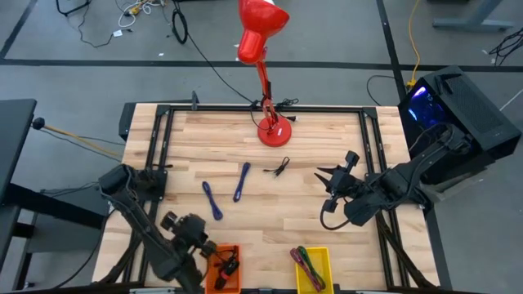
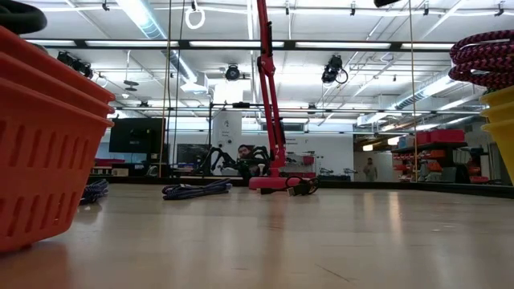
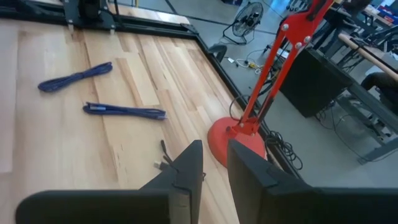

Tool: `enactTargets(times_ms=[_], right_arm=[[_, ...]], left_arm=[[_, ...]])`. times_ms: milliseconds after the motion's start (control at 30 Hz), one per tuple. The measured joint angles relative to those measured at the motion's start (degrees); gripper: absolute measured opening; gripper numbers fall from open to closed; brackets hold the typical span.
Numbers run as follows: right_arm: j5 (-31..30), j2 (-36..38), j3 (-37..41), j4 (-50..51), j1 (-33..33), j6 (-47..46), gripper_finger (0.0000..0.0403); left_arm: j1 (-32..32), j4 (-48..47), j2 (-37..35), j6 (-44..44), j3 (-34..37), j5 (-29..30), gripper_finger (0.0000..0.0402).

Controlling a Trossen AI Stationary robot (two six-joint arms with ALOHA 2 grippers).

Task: Pick & Place USB Port
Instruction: Put the blue charger cable into the yellow bin

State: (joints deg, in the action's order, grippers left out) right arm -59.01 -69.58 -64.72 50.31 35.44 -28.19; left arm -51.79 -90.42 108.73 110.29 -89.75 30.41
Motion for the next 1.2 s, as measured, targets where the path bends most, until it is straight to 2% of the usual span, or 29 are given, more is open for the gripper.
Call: enactTargets(times_ms=[100,267,367,500,700,1033,1200], right_arm=[[0.04,0.00,1.07,-0.43,0.02,-0.34,0.0075],[-0.09,0.00,1.11,-0.81,0.02,0.60,0.0075],[0.01,0.00,1.11,-0.62,0.00,0.62,0.0075],[0.03,0.00,1.11,-0.61,0.01,0.61,0.0075],[0.03,0.02,1.11,-0.53,0.00,0.62,0.0075],[0.08,0.04,1.11,-0.61,0.00,1.67,0.0075],[1.82,0.04,1.11,-0.59,0.02,1.69,0.0075]], left_arm=[[1.73,4.12,-2.93,-2.52,6.63,-1.60,0.0177],[4.77,4.37,-8.02,3.77,18.50,-6.26,0.0177],[6.67,12.51,-13.85,4.11,26.33,-5.66,0.0177],[9.58,28.05,-21.80,-0.50,35.45,-1.62,0.0177],[15.53,38.22,-29.23,-3.40,45.51,-2.78,0.0177],[27.88,71.41,-31.00,-13.88,59.37,-12.30,0.0177],[32.16,73.13,-30.99,-16.84,60.19,-15.48,0.0177]])
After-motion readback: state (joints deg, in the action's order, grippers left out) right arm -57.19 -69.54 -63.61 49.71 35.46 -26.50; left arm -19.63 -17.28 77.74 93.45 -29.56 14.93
